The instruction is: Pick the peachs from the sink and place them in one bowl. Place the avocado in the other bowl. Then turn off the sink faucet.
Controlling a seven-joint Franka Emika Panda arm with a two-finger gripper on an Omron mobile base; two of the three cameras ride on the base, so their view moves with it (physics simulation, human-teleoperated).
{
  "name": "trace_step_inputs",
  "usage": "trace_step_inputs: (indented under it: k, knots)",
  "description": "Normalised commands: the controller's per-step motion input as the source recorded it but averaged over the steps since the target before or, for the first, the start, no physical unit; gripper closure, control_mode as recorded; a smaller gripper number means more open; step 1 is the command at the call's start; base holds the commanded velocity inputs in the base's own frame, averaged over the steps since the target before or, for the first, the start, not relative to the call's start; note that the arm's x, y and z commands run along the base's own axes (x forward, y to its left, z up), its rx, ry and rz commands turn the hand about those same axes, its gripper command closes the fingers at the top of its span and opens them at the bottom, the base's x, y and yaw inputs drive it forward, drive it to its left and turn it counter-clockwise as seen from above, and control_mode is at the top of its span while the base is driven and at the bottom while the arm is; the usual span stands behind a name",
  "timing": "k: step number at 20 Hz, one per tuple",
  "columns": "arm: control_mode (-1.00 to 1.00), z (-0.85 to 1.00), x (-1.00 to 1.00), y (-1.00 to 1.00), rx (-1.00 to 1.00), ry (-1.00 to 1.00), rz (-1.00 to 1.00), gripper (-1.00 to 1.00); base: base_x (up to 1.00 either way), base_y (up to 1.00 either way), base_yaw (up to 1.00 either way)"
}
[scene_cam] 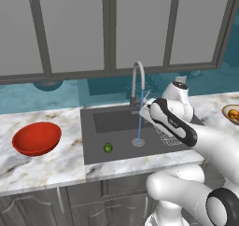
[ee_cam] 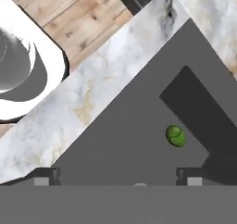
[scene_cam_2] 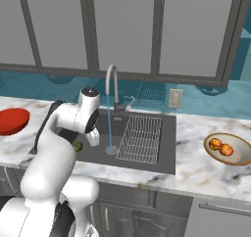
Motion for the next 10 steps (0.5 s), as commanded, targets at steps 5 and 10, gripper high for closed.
trace_step_inputs:
  k: [5,10]
  knots:
    - [-1.00,0.00,0.01,0.16,-0.07,0.03,0.61,-1.00,0.00,0.00,0.00]
    - [-1.00,0.00,0.14,0.15,-0.05,0.00,0.60,-1.00,0.00,0.00,0.00]
